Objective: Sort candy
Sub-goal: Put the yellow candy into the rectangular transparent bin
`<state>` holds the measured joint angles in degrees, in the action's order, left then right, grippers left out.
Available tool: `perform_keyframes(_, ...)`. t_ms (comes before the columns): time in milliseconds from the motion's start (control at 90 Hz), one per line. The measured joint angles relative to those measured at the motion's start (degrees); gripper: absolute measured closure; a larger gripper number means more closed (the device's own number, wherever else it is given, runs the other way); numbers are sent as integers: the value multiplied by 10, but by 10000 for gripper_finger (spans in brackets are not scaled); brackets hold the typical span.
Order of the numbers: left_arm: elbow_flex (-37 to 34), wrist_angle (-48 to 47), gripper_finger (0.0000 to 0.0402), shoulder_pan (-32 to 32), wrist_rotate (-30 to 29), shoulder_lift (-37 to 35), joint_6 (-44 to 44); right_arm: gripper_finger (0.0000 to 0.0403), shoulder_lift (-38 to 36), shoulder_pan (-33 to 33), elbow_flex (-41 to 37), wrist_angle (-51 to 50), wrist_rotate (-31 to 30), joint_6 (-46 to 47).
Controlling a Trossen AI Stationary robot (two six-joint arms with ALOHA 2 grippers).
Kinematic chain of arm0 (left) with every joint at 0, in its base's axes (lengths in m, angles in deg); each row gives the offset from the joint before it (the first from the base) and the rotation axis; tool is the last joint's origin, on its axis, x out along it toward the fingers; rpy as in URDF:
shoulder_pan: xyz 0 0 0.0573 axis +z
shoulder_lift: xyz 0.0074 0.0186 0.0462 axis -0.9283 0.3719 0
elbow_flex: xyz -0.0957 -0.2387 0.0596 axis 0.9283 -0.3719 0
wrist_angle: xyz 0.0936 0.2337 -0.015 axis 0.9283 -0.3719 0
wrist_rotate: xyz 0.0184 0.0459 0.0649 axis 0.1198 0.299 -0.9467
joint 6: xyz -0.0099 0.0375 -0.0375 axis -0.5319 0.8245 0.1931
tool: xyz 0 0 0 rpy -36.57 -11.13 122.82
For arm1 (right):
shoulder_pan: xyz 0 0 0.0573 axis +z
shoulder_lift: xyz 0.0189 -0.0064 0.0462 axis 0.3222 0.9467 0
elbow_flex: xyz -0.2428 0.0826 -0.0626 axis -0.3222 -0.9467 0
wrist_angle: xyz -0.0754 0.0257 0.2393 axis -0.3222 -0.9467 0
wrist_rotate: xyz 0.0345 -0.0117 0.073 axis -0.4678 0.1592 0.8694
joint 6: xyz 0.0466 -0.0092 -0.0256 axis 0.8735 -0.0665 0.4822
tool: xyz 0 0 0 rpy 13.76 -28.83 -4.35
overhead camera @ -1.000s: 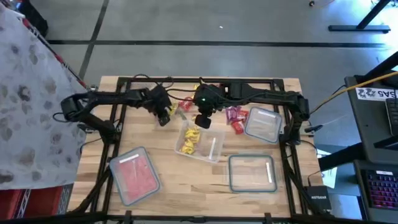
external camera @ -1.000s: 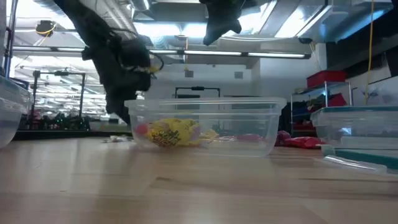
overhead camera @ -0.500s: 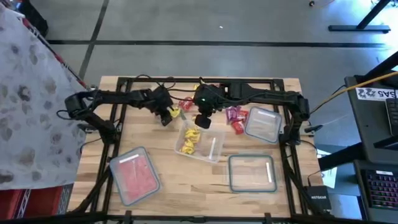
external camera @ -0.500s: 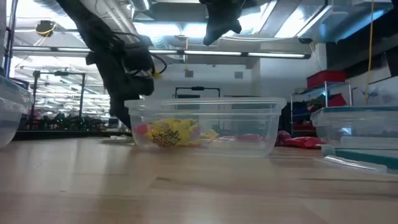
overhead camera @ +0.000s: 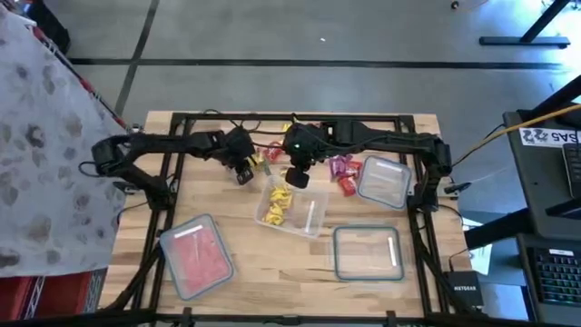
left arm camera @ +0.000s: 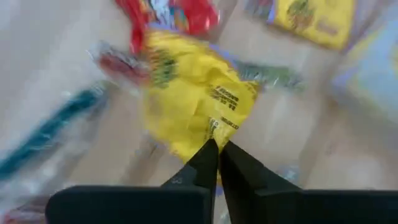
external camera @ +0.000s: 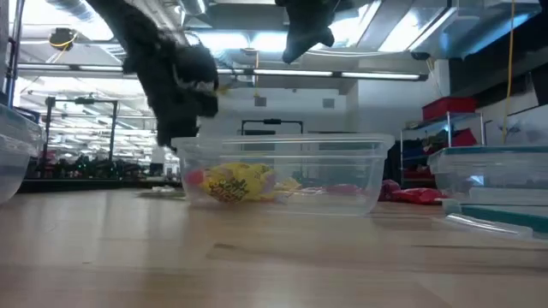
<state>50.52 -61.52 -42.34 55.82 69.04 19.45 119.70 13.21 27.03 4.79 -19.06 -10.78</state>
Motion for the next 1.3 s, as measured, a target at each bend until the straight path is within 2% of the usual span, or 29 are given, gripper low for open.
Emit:
perform_keyframes(144,31,-43,402,-16,9,-62,0,379,-1,0,0,0,-5,-2)
perform_keyframes(333,54,-42,402,-69,80,-104,-30,379,-40,-1,0,1,-46,5)
perform_keyframes(444,58,-10,401,-112,92,-103,-44,379,-68,0,0,1,-86,5)
perform_keyframes(589,58,83,401,-153,93,-95,-57,379,-91,-1,0,2,-120,6)
perform_keyframes(678,58,137,401,-163,97,-86,-59,379,-96,-1,0,3,-126,6)
perform_keyframes(900,58,153,401,-166,108,-9,8,379,-94,0,0,1,-120,7)
perform_keyframes(1067,57,176,401,-178,81,59,45,379,-92,0,0,-5,-120,19)
perform_keyframes(1178,63,188,401,-179,35,47,43,379,-92,0,0,-23,-108,28)
perform_keyframes(1300,74,188,401,-184,-13,22,101,379,-92,0,0,-29,-105,29)
